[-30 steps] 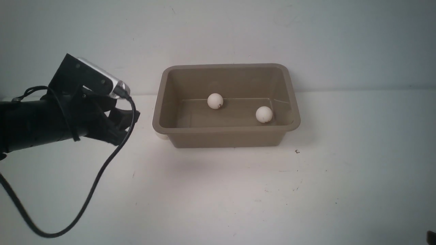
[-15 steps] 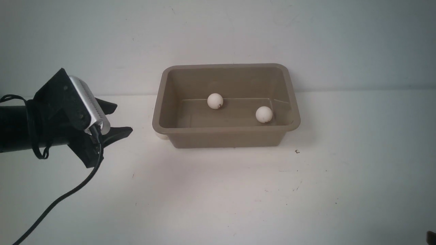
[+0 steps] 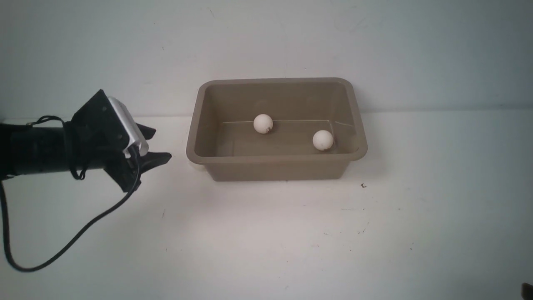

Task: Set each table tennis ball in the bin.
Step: Use the left arm to clamp the table tennis ball closest to it

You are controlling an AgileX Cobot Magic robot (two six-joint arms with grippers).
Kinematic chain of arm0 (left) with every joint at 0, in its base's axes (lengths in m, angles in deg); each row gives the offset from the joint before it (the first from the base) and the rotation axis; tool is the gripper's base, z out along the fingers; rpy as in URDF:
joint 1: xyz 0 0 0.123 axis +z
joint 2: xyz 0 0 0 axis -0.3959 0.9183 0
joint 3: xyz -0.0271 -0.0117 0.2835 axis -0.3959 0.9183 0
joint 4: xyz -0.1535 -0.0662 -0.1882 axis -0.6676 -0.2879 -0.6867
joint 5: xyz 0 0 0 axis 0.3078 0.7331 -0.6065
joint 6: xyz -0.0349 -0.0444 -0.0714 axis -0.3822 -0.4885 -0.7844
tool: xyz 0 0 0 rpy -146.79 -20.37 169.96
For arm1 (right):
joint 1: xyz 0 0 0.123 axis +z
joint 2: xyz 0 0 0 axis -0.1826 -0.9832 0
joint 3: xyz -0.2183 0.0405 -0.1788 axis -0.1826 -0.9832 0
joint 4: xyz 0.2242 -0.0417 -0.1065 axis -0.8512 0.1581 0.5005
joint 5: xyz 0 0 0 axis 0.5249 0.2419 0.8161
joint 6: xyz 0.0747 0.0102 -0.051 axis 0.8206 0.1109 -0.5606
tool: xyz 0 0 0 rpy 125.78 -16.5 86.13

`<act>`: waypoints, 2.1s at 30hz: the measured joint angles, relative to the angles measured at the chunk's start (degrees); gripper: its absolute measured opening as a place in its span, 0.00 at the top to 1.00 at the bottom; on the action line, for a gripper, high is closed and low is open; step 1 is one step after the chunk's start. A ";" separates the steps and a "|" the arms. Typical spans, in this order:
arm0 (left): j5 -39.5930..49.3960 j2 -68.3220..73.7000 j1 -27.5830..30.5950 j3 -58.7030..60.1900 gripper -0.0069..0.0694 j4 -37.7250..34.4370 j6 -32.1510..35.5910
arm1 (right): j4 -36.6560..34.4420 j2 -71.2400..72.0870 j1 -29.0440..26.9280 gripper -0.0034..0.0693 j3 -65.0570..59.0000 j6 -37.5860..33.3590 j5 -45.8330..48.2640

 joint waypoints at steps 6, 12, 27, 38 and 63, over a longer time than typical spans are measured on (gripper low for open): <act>0.61 6.35 0.00 -5.47 0.27 -0.09 -3.76 | 0.00 0.00 0.00 0.27 0.00 0.00 0.00; 1.70 10.16 0.00 -7.40 0.25 0.44 -3.23 | -0.05 0.00 0.00 0.27 0.00 0.00 0.00; 7.03 17.65 0.00 -7.84 0.25 -6.36 3.71 | -0.05 0.00 0.00 0.27 0.00 0.00 0.00; 1.65 18.07 -3.75 -9.41 0.25 -8.22 1.68 | 0.00 0.00 0.00 0.27 0.00 0.00 0.00; -5.46 18.34 -8.32 -10.63 0.25 -9.94 4.05 | 0.00 0.00 0.00 0.27 0.00 0.00 0.00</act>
